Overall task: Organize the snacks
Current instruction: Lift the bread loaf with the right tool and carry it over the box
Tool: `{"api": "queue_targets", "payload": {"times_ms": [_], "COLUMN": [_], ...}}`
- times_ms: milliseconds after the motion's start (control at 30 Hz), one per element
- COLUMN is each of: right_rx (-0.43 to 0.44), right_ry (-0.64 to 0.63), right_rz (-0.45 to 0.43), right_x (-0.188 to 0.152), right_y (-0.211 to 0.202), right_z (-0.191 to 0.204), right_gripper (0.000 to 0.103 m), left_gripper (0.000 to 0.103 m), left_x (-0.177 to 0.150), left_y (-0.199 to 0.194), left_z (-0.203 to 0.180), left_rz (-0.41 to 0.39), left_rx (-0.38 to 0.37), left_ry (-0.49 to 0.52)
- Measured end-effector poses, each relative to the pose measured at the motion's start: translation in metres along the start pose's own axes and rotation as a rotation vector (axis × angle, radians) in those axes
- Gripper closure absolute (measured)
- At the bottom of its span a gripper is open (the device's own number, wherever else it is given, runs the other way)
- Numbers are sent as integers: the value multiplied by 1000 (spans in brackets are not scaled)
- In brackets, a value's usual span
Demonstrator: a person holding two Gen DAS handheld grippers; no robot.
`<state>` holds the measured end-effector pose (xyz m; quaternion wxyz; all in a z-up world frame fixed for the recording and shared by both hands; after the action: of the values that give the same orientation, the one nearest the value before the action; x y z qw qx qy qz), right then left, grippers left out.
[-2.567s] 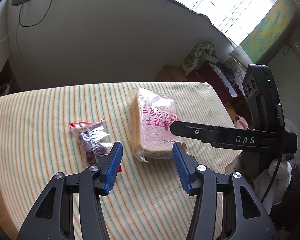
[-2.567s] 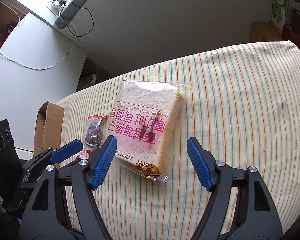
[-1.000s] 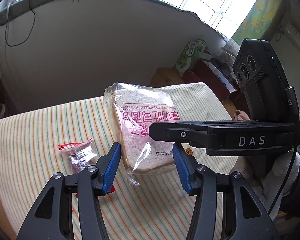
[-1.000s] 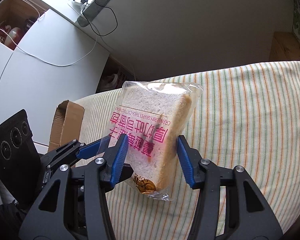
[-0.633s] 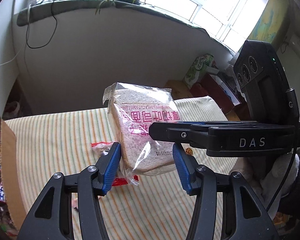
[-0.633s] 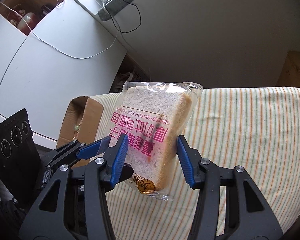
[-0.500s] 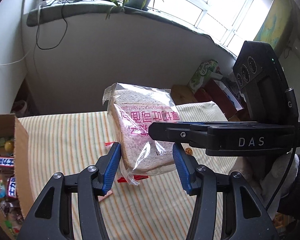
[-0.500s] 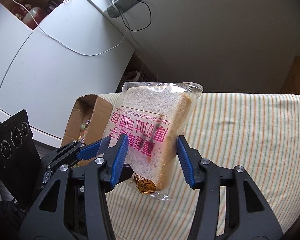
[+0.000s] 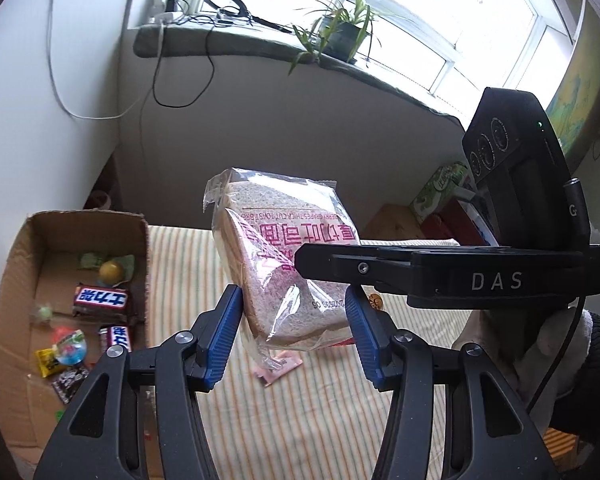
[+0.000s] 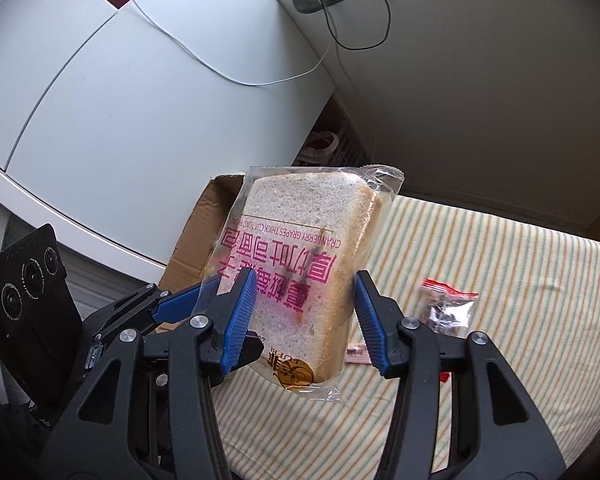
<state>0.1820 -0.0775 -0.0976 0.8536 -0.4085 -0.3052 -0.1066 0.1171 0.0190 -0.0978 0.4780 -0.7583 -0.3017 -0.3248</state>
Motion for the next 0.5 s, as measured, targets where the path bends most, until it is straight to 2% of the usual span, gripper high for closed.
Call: {"api": "queue_targets", "payload": {"times_ms": [500], "right_rx": [104], "right_ry": [-125], "right_rz": [116], "right_x": [-18], "right_y": [64], "right_z": [82], "right_gripper": [51], "left_gripper": [52], "left_x": [-17], "left_y": [-56], "left_z": [71], "left_rz": [-56], "left_rx": [149], "left_ry": [-119]}}
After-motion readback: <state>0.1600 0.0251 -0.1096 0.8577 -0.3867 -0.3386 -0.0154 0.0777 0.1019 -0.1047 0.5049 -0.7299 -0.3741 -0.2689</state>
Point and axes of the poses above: each gripper's, at about its wrist camera, not at the fingertips, and y roughly the way its jaws point, z to its left, x to its top, the point moved 3 cm from there along y, roughly the way its jaws point, and after that the axes turned 12 degrees about -z, right-handed, at the moved point
